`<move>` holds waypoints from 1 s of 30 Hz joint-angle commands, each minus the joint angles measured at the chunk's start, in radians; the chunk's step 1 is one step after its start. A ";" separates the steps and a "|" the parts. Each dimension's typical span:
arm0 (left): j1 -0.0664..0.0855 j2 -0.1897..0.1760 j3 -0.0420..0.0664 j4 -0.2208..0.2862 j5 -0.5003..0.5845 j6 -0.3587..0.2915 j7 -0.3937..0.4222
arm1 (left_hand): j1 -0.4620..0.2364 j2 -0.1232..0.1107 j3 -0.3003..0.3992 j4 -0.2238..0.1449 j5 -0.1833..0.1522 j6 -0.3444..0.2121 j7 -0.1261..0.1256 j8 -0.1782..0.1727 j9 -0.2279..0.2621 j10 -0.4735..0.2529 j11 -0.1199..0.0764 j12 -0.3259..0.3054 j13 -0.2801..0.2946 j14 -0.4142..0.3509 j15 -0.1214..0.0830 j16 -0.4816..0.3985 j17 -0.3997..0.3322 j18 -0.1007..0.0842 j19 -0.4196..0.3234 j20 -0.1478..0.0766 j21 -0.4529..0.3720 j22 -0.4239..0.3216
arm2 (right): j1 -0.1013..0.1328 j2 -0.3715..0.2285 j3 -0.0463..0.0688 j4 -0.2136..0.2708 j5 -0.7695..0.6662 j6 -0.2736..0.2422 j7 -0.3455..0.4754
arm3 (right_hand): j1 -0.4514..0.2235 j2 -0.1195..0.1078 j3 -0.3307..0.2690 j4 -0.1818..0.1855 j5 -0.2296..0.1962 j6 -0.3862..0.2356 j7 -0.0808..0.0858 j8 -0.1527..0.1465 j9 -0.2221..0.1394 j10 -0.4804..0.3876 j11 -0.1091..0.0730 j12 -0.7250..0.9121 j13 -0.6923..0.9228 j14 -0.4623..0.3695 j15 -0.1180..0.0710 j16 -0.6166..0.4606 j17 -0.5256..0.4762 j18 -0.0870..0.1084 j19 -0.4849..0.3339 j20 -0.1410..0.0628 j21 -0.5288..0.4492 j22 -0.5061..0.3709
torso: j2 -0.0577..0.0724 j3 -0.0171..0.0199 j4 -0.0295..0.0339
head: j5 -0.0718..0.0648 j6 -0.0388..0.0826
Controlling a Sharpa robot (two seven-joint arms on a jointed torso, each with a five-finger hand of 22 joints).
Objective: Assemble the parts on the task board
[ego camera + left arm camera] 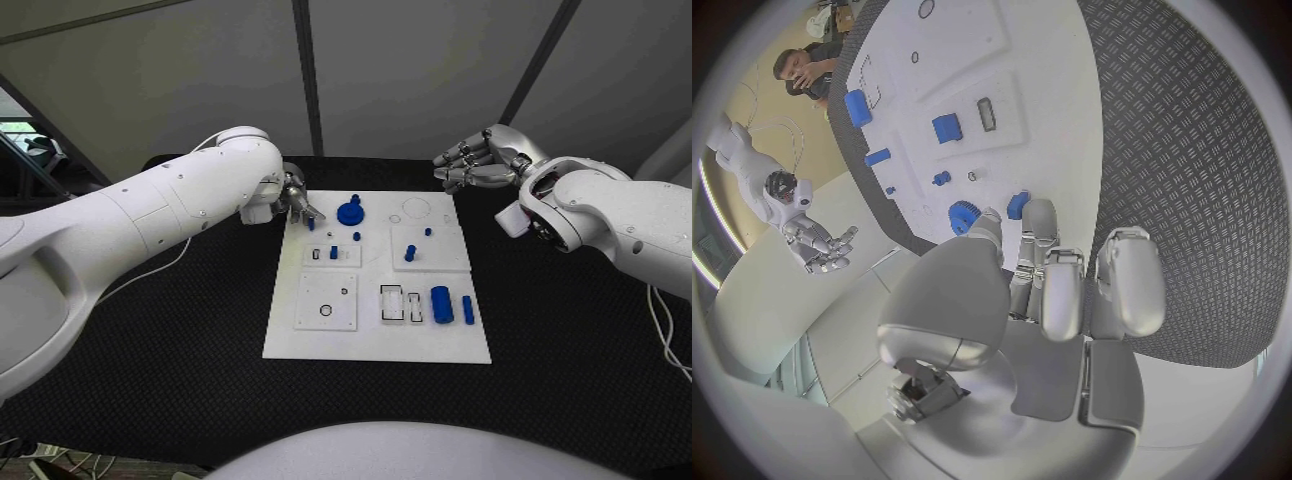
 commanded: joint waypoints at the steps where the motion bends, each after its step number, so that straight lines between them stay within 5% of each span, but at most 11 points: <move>1: 0.002 0.001 0.000 0.000 -0.006 0.019 0.007 | 0.013 0.001 0.003 -0.010 0.004 0.001 -0.005 0.005 0.003 0.000 -0.007 0.001 -0.002 0.081 -0.005 0.003 0.206 -0.001 0.006 -0.003 0.006 0.001 | 0.002 0.001 0.001 0.000 -0.002 0.004 0.003 | -0.001 0.002 -0.004 0.002 0.003 -0.005 -0.001 0.001 -0.001 -0.006 0.002 -0.002 -0.001 -0.007 -0.003 -0.003 -0.001 0.009 -0.003 0.004 -0.004 -0.001 | 0.000 -0.0007 0.0004 | -0.001 -0.001; 7: 0.002 0.000 0.000 0.001 -0.006 0.017 0.008 | 0.074 0.033 0.045 -0.050 0.000 -0.004 -0.013 0.010 0.014 -0.001 -0.014 -0.007 -0.010 0.081 -0.012 0.005 0.206 -0.001 0.006 -0.008 0.006 0.004 | 0.002 0.001 0.001 0.000 -0.002 0.005 0.003 | -0.001 0.002 -0.004 0.002 0.003 -0.005 -0.001 0.001 -0.001 -0.006 0.002 -0.002 -0.001 -0.007 -0.003 -0.003 -0.001 0.009 -0.003 0.004 -0.004 -0.001 | 0.000 -0.0005 0.0011 | 0.000 -0.004; 12: 0.002 -0.002 0.000 0.004 -0.006 0.014 0.015 | 0.133 0.047 0.147 -0.095 0.003 -0.020 -0.015 0.010 0.027 -0.006 -0.019 -0.029 -0.028 0.080 -0.017 0.007 0.206 -0.002 0.007 -0.015 0.007 0.009 | 0.002 0.001 0.001 -0.001 -0.002 0.006 0.003 | -0.001 0.002 -0.004 0.002 0.003 -0.005 -0.001 0.001 -0.001 -0.006 0.002 -0.002 -0.001 -0.007 -0.003 -0.003 -0.001 0.009 -0.003 0.004 -0.004 -0.001 | 0.000 -0.0007 0.0006 | 0.000 -0.005; 16: 0.002 -0.003 0.000 0.005 -0.006 0.007 0.019 | 0.134 0.016 0.273 -0.119 0.005 -0.030 -0.015 0.017 0.044 -0.003 -0.020 -0.044 -0.042 0.081 -0.015 0.010 0.206 -0.003 0.008 -0.015 0.008 0.014 | 0.002 0.002 0.001 -0.001 -0.002 0.006 0.003 | -0.001 0.002 -0.004 0.002 0.003 -0.005 -0.001 0.001 -0.001 -0.006 0.002 -0.002 -0.001 -0.007 -0.003 -0.003 -0.001 0.009 -0.003 0.004 -0.004 -0.001 | 0.000 0.0004 0.0006 | 0.001 -0.006; 17: 0.002 -0.003 0.000 0.004 -0.006 0.006 0.020 | 0.099 -0.012 0.358 -0.117 0.001 -0.032 -0.004 0.027 0.057 0.003 -0.019 -0.048 -0.049 0.080 -0.010 0.011 0.206 -0.002 0.008 -0.016 0.008 0.016 | 0.002 0.002 0.001 -0.001 -0.002 0.006 0.003 | -0.001 0.002 -0.004 0.002 0.003 -0.005 -0.001 0.001 -0.001 -0.006 0.002 -0.002 -0.001 -0.007 -0.003 -0.003 -0.001 0.009 -0.003 0.004 -0.004 -0.001 | 0.000 0.0002 0.0006 | 0.001 -0.006; 19: 0.002 -0.003 0.000 0.004 -0.006 0.000 0.022 | 0.084 -0.037 0.419 -0.128 0.003 -0.036 -0.011 0.032 0.066 0.006 -0.019 -0.047 -0.050 0.080 -0.012 0.012 0.206 -0.003 0.009 -0.013 0.008 0.018 | 0.002 0.002 0.001 -0.001 -0.002 0.006 0.003 | -0.001 0.002 -0.003 0.003 0.003 -0.005 -0.001 0.001 -0.001 -0.006 0.002 -0.002 -0.001 -0.007 -0.003 -0.003 -0.001 0.009 -0.003 0.004 -0.004 -0.001 | 0.000 0.0000 0.0005 | 0.001 -0.006; 30: 0.002 -0.027 0.000 0.027 0.023 -0.037 0.030 | -0.020 -0.119 0.666 -0.187 0.005 -0.044 -0.013 0.074 0.116 0.036 -0.020 -0.013 -0.026 0.082 -0.017 0.017 0.207 -0.005 0.015 -0.013 0.012 0.032 | 0.002 0.001 0.001 -0.001 -0.002 0.006 0.003 | -0.001 0.004 -0.003 0.003 0.004 -0.005 -0.001 0.001 -0.001 -0.006 0.002 -0.001 -0.001 -0.007 -0.003 -0.002 -0.001 0.010 -0.002 0.004 -0.005 -0.002 | -0.001 0.0000 0.0014 | 0.002 -0.006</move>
